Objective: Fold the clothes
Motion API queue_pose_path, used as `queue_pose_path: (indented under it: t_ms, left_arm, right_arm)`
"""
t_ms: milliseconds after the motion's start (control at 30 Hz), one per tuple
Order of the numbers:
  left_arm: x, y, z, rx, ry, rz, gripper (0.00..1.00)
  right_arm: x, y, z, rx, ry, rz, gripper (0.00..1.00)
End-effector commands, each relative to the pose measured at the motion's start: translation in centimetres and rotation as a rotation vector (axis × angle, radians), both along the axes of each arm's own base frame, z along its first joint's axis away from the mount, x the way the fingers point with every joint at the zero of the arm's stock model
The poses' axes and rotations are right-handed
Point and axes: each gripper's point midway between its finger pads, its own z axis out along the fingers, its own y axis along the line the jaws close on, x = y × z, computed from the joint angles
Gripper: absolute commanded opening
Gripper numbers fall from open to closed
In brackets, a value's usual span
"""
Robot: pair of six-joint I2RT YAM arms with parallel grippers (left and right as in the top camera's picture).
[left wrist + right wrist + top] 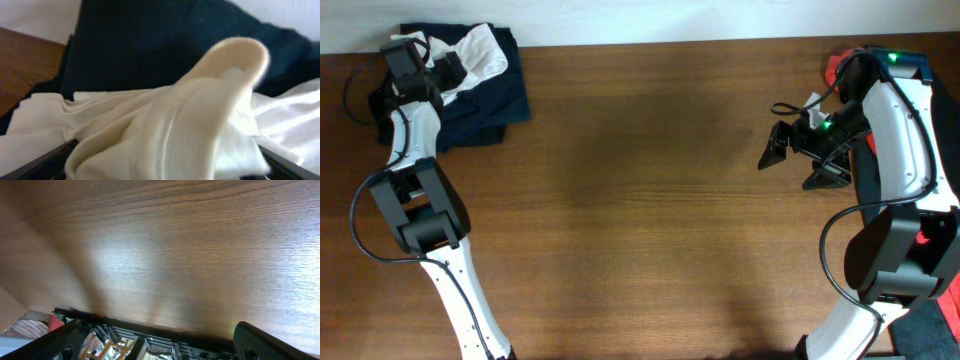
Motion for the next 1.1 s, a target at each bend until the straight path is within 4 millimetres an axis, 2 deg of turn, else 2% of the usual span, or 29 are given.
queue_pose_path:
  t_ms: [0,33,67,133,200,233,300,333,433,467,533,600,667,733,833,900,1067]
  left_arm:
    - [0.1,-0.9,3.7,-0.022,-0.025,-0.038,0.99]
    - [0.3,-1.3,6.4,-0.011,-0.060,-0.046,0.99]
    - [0.4,-2.1,10.6,0.006,-0.111,-0.058,0.99]
    - [-0.4,-3.7,16.7,0.021,-0.162,-0.077,0.99]
    - [-1.8,-5.1,20.3,0.021,-0.167,-0.092,0.99]
    - [-3.9,-6.5,22.9,0.012,-0.140,-0.104,0.99]
    - [-6.9,-8.2,25.4,-0.004,-0.092,-0.118,0.99]
    - [-9.3,-9.5,27.6,-0.010,-0.074,-0.129,0.99]
    - [-14.5,-12.0,32.6,-0.011,-0.073,-0.155,0.99]
    - [-16.1,-12.6,33.5,-0.014,-0.065,-0.160,0.99]
    - [-19.6,-14.2,34.0,-0.030,-0.004,-0.177,0.99]
    - [-22.2,-15.2,33.4,-0.050,0.073,-0.189,0.99]
    - [-25.0,-16.1,31.9,-0.081,0.184,-0.196,0.99]
    - [-28.0,-17.3,29.6,-0.119,0.336,-0.205,0.99]
    - [-30.5,-18.8,28.1,-0.137,0.452,-0.234,0.99]
    - [-31.6,-19.5,28.1,-0.135,0.479,-0.250,0.99]
    - [-34.6,-21.2,30.7,-0.103,0.407,-0.297,0.99]
  right_arm:
    - [-0.1,0.0,0.9,-0.012,-0.026,0.007,0.99]
    - [-0.1,0.0,0.9,-0.012,-0.026,0.007,0.99]
    - [-0.1,0.0,0.9,-0.012,-0.026,0.007,0.99]
    - [-0.1,0.0,1.0,-0.013,-0.028,0.007,0.99]
    - [-0.2,0.0,1.3,-0.015,-0.038,0.007,0.99]
    - [-0.3,0.0,1.7,-0.016,-0.049,0.007,0.99]
    - [-0.5,-0.1,2.6,-0.026,-0.082,0.006,0.99]
    - [-0.8,-0.3,3.4,-0.047,-0.107,0.008,0.99]
    - [-2.4,-1.7,6.6,-0.167,-0.221,0.016,0.99]
    - [-2.9,-1.8,7.7,-0.187,-0.259,0.015,0.99]
    - [-4.1,-1.7,9.9,-0.205,-0.337,0.009,0.99]
    - [-5.2,-2.0,11.7,-0.242,-0.400,-0.019,0.99]
    - [-6.5,-2.7,13.2,-0.306,-0.451,-0.052,0.99]
    - [-8.0,-3.4,14.8,-0.368,-0.517,-0.065,0.99]
    - [-9.8,-3.8,16.4,-0.420,-0.584,-0.081,0.99]
    - [-10.9,-3.9,17.0,-0.439,-0.614,-0.088,0.99]
    - [-14.5,-4.5,17.2,-0.517,-0.686,-0.117,0.99]
